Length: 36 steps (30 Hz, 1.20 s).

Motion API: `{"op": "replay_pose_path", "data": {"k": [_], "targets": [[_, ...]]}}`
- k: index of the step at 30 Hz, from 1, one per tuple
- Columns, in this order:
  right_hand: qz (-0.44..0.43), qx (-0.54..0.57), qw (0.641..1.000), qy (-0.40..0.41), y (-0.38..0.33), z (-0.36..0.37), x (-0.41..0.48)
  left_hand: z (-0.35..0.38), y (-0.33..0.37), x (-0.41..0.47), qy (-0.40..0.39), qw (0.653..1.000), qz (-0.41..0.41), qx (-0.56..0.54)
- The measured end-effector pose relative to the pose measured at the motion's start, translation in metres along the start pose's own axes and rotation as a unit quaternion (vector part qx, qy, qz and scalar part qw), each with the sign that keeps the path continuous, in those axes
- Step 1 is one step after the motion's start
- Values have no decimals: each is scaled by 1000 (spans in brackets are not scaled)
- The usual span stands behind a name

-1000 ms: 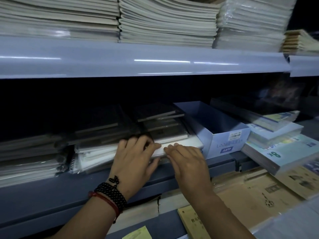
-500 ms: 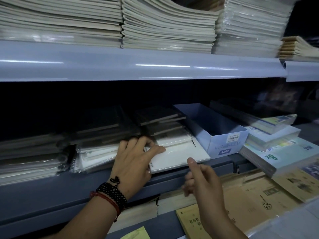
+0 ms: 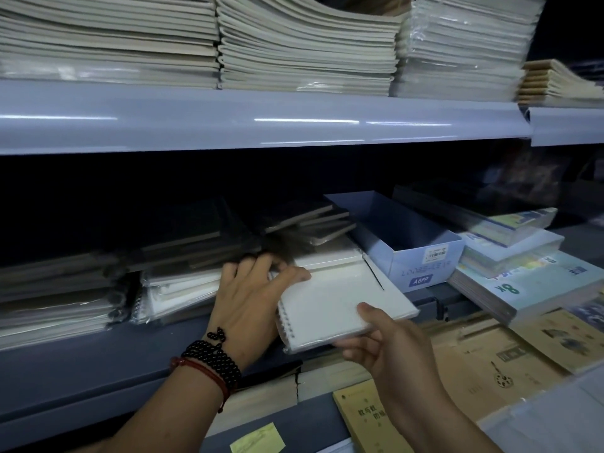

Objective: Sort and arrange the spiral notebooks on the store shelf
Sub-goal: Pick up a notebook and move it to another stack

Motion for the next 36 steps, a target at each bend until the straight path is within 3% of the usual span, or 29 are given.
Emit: {"op": "replay_pose_path", "data": {"k": [6, 11, 19, 33, 36], "targets": [[10, 54, 998, -15, -16, -31, 17, 1, 3, 1, 21, 1000, 14, -17], [9, -123, 990, -62, -32, -30, 42, 2, 6, 1, 10, 1000, 9, -14], [41, -175, 974, -136, -34, -57, 33, 2, 0, 3, -6, 1000, -16, 13], [79, -129, 964, -217, -32, -43, 31, -7, 7, 3, -32, 999, -24, -1], [68, -107, 968, -218, -31, -44, 28, -18, 6, -2, -72, 990, -97, -78]]}}
Point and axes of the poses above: each hand's wrist, its own x-axis towards the middle knuckle, its own z-axis out of the palm, y = z × x, the point moved 5 cm from there along x, towards the middle knuckle, and after that the axes turned 8 degrees about -x, right-handed, at the moved point
